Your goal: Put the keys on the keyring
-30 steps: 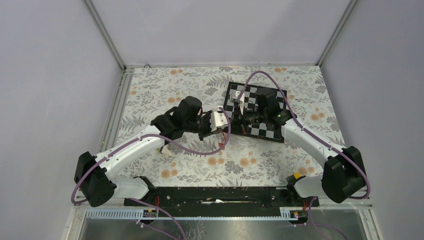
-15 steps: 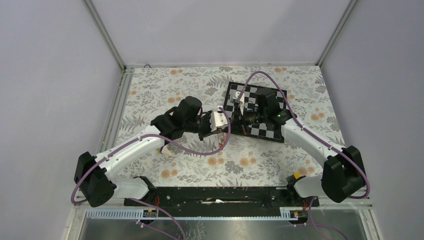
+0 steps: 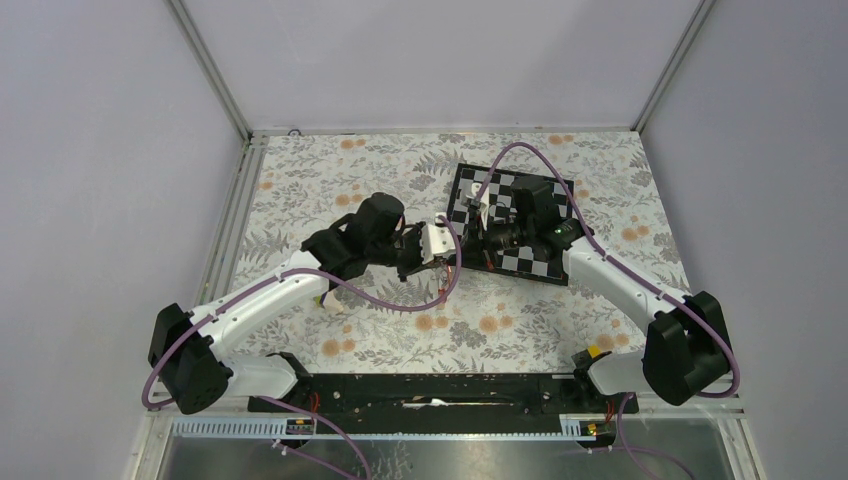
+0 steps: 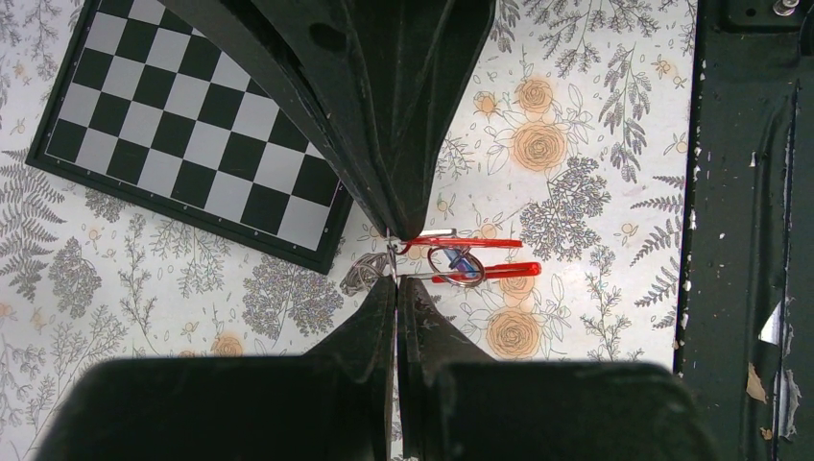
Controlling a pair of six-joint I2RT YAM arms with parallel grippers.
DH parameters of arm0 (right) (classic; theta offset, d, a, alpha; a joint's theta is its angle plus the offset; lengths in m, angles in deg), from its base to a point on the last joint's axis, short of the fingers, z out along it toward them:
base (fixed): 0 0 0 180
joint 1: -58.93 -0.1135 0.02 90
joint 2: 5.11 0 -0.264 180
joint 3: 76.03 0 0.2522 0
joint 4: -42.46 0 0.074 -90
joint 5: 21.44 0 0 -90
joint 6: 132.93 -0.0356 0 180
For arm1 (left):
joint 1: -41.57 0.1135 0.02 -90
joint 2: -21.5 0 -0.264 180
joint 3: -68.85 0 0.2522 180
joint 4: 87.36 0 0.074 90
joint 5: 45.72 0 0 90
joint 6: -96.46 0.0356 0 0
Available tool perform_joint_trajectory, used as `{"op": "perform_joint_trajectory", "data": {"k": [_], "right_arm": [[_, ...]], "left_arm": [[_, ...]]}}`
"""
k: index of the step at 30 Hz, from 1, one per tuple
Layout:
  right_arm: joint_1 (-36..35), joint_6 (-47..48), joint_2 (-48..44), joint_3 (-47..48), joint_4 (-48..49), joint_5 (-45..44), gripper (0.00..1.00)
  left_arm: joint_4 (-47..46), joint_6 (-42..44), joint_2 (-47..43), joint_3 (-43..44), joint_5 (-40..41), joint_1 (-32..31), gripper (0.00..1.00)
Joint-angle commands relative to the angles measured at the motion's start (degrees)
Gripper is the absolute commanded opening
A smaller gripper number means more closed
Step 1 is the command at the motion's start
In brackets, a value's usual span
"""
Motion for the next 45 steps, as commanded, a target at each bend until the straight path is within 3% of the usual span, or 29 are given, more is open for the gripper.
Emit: {"op": "perform_joint_trajectory", "data": {"k": [1,28,45], "right_arm": [[0.4,-0.8,-0.7,1.7,2.3,1.6,0.0],[0.4,1.7,-2.1,1.0,0.3,3.4,0.0],[1.4,5.0,-1.4,0.9,-1.9,-0.1,0.0]], "left_arm": [[-2.4,0.3,-0.5,0.4,-2.9,-0.7,0.0],[-2.1,0.6,-0.4,0.5,-2.4,-0.6,0.0],[-1.8,0.6,-1.6,0.7,-1.8,-0.7,0.0]]}}
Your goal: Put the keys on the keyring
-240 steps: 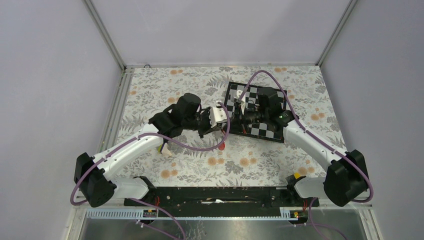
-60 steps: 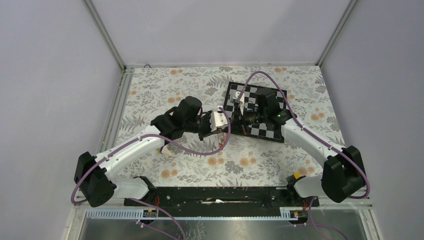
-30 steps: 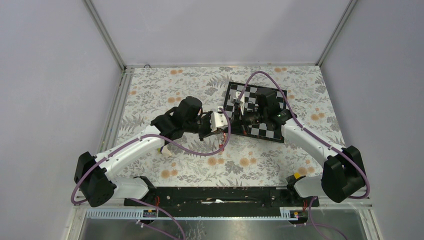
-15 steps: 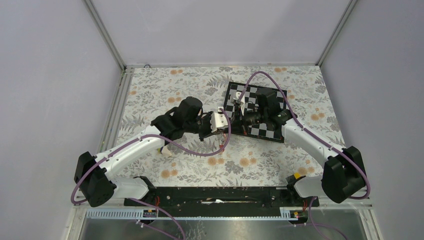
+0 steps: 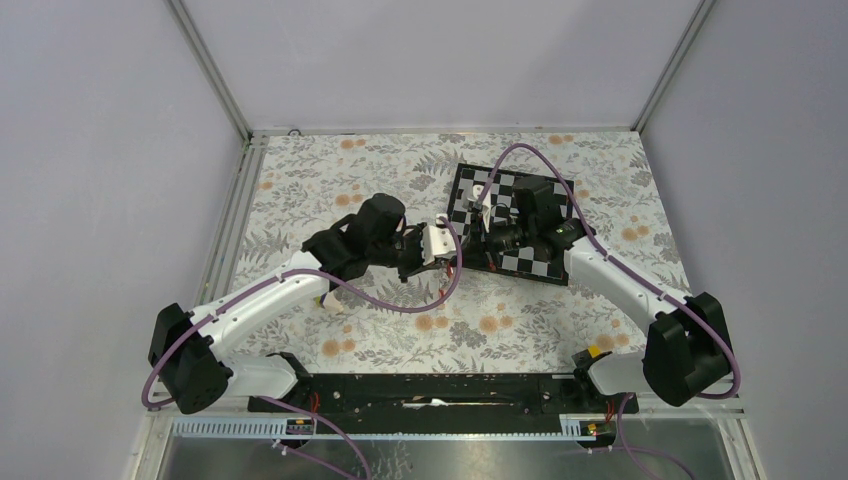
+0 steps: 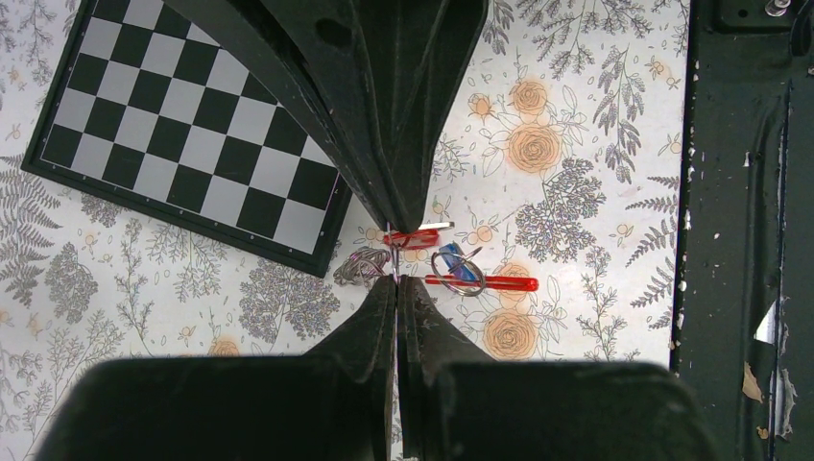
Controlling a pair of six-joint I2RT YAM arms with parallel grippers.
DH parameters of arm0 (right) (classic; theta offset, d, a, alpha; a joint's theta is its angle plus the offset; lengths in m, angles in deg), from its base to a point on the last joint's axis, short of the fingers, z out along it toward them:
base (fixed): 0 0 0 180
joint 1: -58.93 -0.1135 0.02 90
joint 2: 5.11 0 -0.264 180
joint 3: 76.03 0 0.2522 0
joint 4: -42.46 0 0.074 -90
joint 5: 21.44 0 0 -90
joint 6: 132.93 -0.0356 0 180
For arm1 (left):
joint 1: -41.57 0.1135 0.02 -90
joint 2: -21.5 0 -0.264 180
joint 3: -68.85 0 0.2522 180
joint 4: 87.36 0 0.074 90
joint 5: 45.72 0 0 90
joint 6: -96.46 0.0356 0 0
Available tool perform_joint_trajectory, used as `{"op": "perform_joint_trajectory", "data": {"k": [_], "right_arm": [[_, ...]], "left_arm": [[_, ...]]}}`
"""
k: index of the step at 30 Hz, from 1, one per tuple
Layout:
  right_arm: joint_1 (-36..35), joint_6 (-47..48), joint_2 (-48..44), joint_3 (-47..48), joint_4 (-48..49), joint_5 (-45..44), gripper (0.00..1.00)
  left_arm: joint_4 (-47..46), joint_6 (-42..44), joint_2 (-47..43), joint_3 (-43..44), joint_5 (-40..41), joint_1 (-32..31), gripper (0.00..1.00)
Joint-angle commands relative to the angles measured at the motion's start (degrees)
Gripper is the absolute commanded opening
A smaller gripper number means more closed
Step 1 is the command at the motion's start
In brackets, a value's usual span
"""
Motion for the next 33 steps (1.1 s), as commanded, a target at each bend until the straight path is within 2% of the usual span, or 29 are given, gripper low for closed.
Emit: {"op": "perform_joint_trajectory", "data": {"k": [1,18,24,33], "right_arm": [[0.9,1.5,-1.0,0.7,-0.1,-1.3,0.0],[1.0,0.2,-0.9,0.7,0.8,0.0,0.0],[1.0,1.1,0.0,-0.1,1.2,-1.4,0.01],[1.0,-1.6,0.4,-0.3,2.9,-0.1,0.17]], "left_arm": [[-1.8,0.6,-1.6,0.7,-1.6,-0.3,0.0],[-1.8,0.5,-1.0,1.0,-2.1,-0.3,0.0],[-1.1,-0.1,-1.6,2.0,-4.8,-0.2,0.0],[-1.6,-1.3,-2.2,2.7,-9.9,1.6,0.0]]}}
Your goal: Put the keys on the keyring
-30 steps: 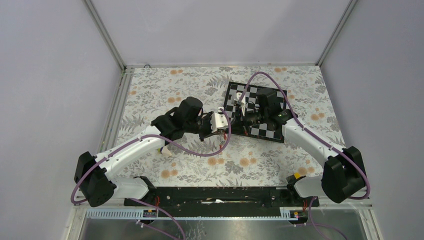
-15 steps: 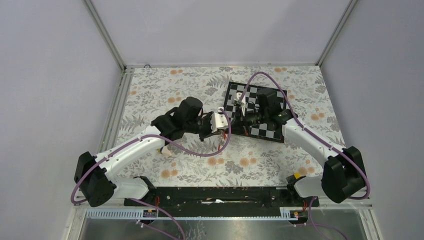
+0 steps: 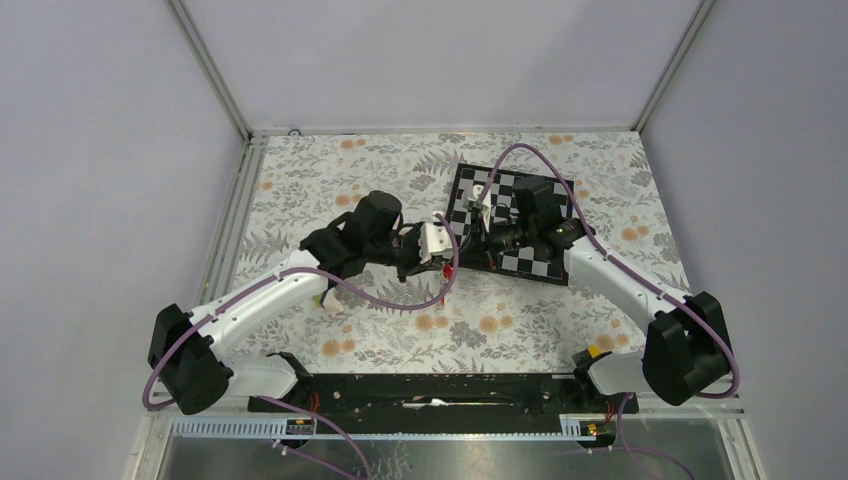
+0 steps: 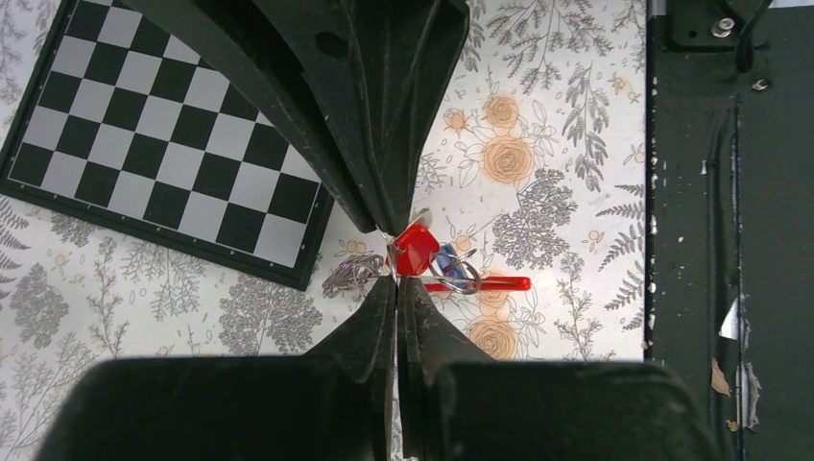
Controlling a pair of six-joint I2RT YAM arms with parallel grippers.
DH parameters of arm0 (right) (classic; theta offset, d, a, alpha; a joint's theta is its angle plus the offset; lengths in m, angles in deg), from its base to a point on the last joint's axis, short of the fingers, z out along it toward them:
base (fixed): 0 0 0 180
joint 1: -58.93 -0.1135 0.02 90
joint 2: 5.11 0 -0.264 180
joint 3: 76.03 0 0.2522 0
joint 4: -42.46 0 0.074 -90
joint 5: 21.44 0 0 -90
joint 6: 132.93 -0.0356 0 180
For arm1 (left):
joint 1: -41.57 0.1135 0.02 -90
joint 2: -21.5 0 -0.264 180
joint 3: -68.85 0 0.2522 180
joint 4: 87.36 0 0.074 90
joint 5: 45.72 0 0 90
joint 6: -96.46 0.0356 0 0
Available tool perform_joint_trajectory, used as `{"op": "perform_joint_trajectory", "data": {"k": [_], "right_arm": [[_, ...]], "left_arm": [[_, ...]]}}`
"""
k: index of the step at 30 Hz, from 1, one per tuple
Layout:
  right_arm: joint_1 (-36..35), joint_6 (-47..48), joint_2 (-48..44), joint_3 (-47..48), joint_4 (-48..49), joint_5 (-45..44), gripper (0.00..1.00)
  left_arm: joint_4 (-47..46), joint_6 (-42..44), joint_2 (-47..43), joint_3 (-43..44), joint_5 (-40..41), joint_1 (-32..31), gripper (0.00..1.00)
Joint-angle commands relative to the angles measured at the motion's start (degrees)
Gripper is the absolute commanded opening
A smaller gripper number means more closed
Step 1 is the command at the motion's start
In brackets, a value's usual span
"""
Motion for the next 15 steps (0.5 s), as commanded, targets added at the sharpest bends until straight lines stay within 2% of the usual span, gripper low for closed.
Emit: {"op": "perform_joint_trajectory", "data": {"k": [1,15], "right_arm": [[0.8,-1.7,0.3,-0.3,3.4,0.1,0.19],[0.7,-1.3,-1.1,-0.9,3.2,1.5,0.29]], "left_arm": [[-1.6,-0.8,-2.0,2.7,-6.0,0.3,0.0],[-2.5,-0.3,-0.7,3.0,-7.3,0.5,0.0]]}}
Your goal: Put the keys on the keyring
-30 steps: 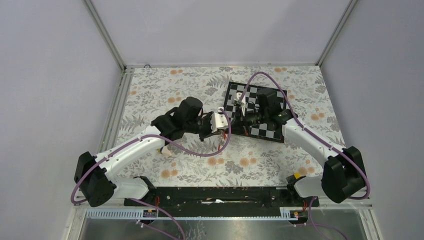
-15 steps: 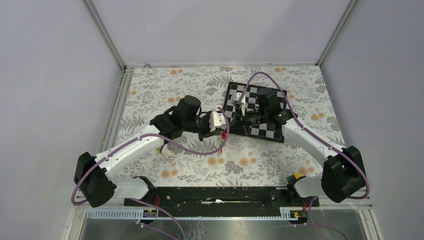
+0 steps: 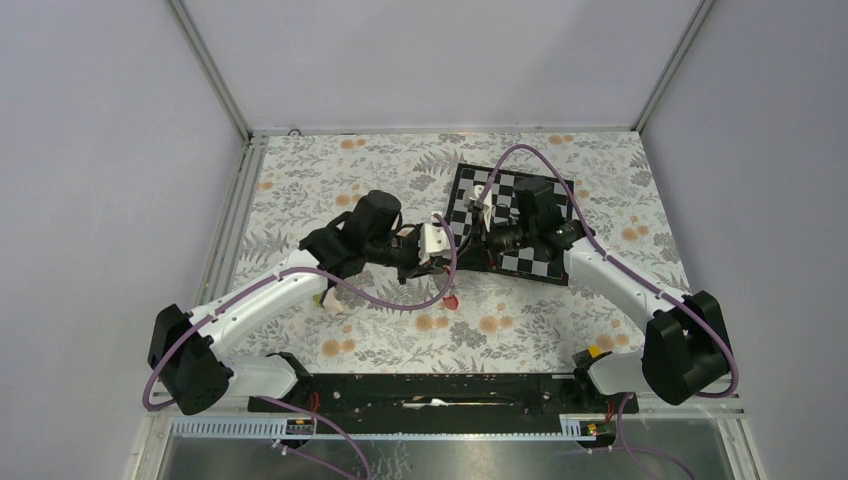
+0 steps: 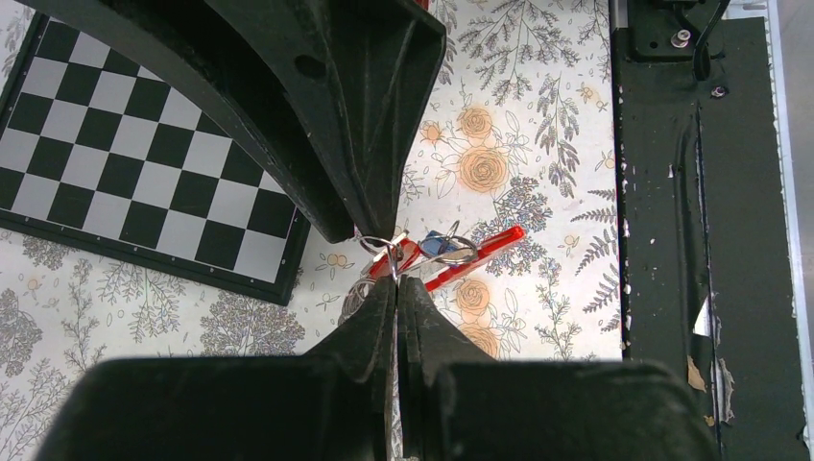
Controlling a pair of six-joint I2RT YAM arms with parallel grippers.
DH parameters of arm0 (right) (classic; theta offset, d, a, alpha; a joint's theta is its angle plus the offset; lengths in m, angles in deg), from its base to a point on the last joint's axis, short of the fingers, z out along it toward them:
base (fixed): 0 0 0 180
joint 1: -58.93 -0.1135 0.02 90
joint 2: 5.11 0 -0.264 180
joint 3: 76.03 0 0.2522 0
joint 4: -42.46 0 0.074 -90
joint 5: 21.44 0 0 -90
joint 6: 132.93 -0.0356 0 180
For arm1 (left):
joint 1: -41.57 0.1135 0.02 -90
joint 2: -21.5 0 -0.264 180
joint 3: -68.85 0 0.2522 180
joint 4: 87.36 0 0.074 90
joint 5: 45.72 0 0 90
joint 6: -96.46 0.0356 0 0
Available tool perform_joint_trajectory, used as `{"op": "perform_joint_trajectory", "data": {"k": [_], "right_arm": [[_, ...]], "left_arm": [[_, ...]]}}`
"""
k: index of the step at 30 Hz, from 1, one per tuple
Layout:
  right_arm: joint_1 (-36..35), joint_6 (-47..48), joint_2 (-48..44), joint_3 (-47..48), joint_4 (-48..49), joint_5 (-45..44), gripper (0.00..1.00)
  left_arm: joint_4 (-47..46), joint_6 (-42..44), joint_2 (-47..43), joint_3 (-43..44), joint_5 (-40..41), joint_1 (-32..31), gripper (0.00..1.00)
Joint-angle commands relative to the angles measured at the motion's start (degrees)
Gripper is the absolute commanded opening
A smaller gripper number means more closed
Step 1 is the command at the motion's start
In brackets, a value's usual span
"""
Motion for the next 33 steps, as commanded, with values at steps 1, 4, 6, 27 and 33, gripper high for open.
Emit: {"op": "perform_joint_trajectory", "data": {"k": [1,4,6,27,33], "right_arm": [[0.3,1.5,-1.6,0.3,1.0,0.9,0.29],[0.3,3.1,-2.8,0.5,-0.4,0.7,0.26],[0.3,4.4,-3.5,0.7,-1.5,0.5,0.22],[0.4,10.6,-10.0,0.8,-5.5,-3.6,0.34],[0.3,8.3,-10.9,0.6,-4.0,-0.3,0.37]], "left_arm": [[-2.4,0.4,-0.7,3.0,-3.2,0.2,0.0],[-1.9,1.4,-0.7,3.1,-3.2,0.3,0.0],[-1.5,2.0,-0.7,3.3,-3.2,0.4,0.0],[0.0,3.0,-0.7,5.0,-10.3,2.6,0.0],[-1.0,0.2,0.9,6.2,-14.1,3.6,0.0]]}}
